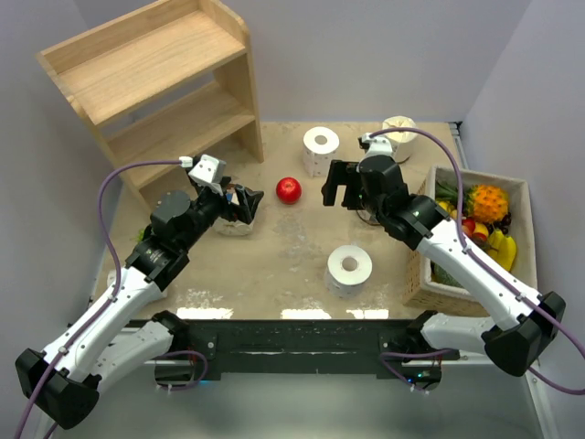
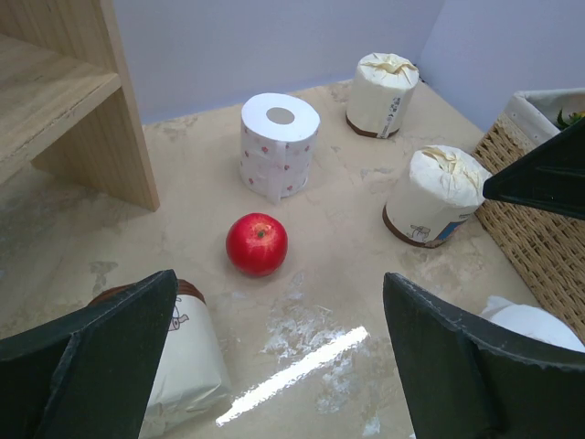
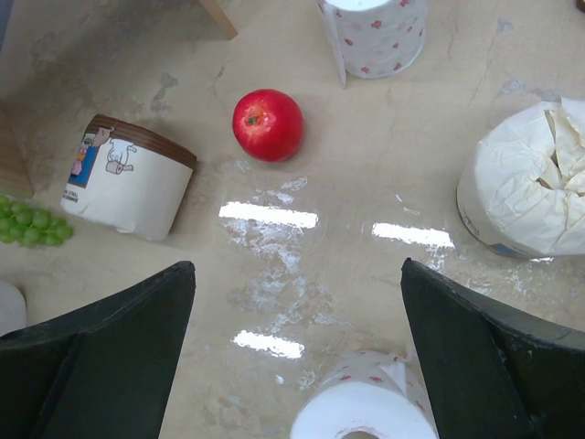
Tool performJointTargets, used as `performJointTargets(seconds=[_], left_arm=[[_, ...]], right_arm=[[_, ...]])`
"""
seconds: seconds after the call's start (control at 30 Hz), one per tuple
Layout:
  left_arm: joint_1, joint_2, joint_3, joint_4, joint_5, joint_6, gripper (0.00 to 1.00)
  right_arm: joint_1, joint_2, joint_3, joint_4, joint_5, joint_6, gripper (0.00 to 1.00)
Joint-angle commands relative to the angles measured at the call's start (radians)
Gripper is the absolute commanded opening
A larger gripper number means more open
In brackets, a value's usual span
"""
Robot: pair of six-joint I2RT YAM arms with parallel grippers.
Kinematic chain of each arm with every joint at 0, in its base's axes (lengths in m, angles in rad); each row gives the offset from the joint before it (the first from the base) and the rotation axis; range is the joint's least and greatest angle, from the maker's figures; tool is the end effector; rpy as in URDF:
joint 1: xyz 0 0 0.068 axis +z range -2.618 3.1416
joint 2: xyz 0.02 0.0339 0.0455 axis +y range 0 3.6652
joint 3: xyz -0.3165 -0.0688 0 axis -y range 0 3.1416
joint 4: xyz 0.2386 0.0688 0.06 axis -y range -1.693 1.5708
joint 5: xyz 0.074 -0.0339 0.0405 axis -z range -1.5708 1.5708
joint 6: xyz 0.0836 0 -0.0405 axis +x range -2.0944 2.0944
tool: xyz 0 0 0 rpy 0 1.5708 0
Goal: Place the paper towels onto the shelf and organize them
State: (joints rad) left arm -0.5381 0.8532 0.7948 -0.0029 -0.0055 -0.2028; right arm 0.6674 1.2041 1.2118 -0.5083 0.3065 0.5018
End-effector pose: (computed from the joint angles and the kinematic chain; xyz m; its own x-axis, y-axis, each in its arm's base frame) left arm 0.1813 -0.1077 0.3883 -0.1538 -0.1428 -0.9777 0.4868 0.8502 -0.2007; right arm 0.2351 0.1532 0.3970 -0.5143 0.1786 -0.8388 -0.1538 0.9430 0.2950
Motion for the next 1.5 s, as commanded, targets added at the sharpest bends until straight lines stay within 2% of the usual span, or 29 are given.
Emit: performJointTargets(seconds=[0.0,0.27,0.37,0.57,0.63,0.73,0.9,1.07,1.2,1.33,1.47], left_arm=[[-0.003,-0.013,0.044,0.030,-0.014,-0.006,1.00],[-0.003,-0.013,0.044,0.030,-0.019,-0.004,1.00],[-0.003,-0.014,0.044,0.030,-0.019,-0.004,1.00],[-0.003,-0.011,0.035,0.040,-0.021,-0.009,1.00],[-0.003,-0.003,0.038,0.040,-0.010,-0.009,1.00],[-0.003,0.004,0.047,0.029,-0.005,-0.009,1.00],[-0.003,-0.020,0.040,0.040,-0.016,-0.010,1.00],[-0.003,-0.023,0.041,0.040,-0.008,-0.010,1.00],[-0.003,-0.031,0.041,0.040,-0.005,-0.010,1.00],[-0.003,-0.034,0.038,0.041,-0.004,-0.010,1.00],[-0.003,-0.026,0.040,0.040,-0.007,-0.009,1.00]], right_arm=[[0.001,-0.017,0.029,0.028,0.040,0.006,0.99],[0.001,0.006,0.037,0.040,0.075,0.006,0.99],[0.001,0.025,0.054,0.062,0.169,-0.022,0.99],[-0.002,0.100,0.113,0.212,0.413,-0.294,0.99],[-0.017,0.161,0.141,0.278,0.430,-0.400,0.99],[-0.084,0.248,0.233,0.292,0.395,-0.478,0.98],[-0.241,0.460,0.416,0.266,0.272,-0.528,0.93],[-0.351,0.644,0.607,0.212,0.211,-0.545,0.93],[-0.410,0.814,0.745,0.139,0.168,-0.568,0.89],[-0.471,0.920,0.863,0.076,0.097,-0.565,0.84],[-0.515,1.002,0.972,0.037,0.037,-0.560,0.84]])
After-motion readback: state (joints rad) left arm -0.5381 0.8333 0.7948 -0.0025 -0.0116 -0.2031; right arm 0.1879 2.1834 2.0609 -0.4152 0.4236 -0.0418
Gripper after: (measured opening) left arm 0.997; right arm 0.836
